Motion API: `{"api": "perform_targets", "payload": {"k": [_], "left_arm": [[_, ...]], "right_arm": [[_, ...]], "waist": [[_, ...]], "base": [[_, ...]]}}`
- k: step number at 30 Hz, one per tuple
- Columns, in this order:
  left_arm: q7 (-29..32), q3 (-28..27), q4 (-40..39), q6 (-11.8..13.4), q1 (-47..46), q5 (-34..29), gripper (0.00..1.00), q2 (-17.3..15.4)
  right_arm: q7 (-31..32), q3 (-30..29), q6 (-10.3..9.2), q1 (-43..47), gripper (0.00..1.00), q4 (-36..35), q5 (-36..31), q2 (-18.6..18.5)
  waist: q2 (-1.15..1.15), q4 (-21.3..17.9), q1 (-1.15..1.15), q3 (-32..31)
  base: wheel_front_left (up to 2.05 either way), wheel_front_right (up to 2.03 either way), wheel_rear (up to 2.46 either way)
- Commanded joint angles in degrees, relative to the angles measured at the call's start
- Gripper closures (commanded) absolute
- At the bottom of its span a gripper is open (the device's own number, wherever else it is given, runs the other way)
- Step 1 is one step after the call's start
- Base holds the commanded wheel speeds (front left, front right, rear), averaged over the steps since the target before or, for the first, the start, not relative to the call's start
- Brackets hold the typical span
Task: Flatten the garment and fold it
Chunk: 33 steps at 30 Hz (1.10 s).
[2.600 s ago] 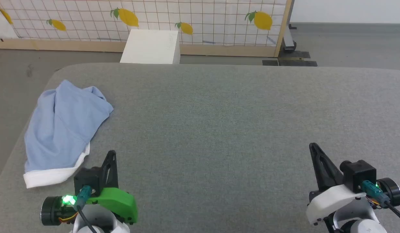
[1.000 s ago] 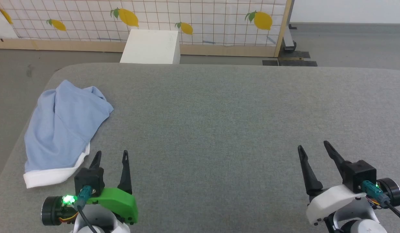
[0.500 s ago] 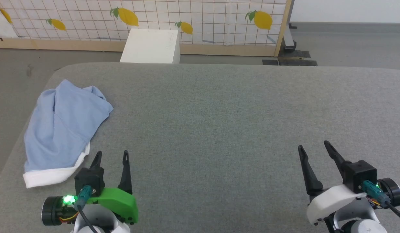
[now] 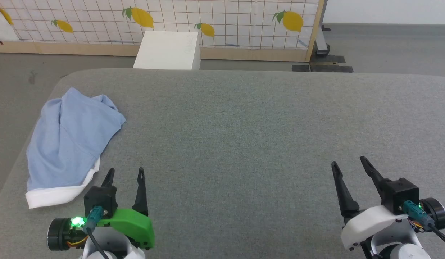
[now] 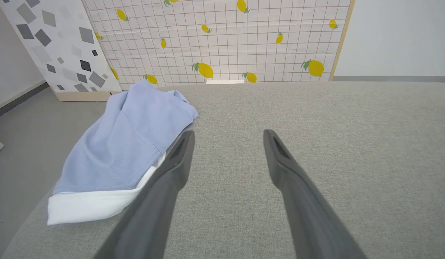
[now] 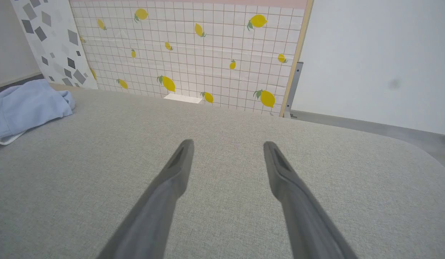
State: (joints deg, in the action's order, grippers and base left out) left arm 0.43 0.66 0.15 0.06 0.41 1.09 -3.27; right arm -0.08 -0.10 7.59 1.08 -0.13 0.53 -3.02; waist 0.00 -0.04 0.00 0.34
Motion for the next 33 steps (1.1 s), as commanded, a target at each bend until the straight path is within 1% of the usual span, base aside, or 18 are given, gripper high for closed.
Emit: {"api": "perform_targets", "payload": {"k": [1, 20, 33], "left_arm": [[0.07, 0.08, -0.13, -0.1, -0.24, 0.06, 0.0, -0.38], [0.2, 0.99, -0.46, 0.06, -0.27, 0.84, 0.0, -0.85], [-1.07, 1.56, -0.85, 0.22, -0.69, 1.35, 0.0, -1.4]], "right_arm": [[-0.44, 0.09, -0.03, -0.68, 0.0, -0.24, 0.35, 0.04], [-0.45, -0.14, -0.04, -1.17, 0.0, -0.78, 1.37, 0.07], [-1.11, 0.2, -0.05, -1.57, 0.0, -1.42, 1.35, -0.09]], "waist": [[0.0, 0.0, 0.0, 0.01], [0.0, -0.16, 0.0, 0.12], [0.0, -0.11, 0.0, 0.17]], "base": [[0.0, 0.0, 0.0], [0.0, 0.0, 0.0], [0.0, 0.0, 0.0]]}}
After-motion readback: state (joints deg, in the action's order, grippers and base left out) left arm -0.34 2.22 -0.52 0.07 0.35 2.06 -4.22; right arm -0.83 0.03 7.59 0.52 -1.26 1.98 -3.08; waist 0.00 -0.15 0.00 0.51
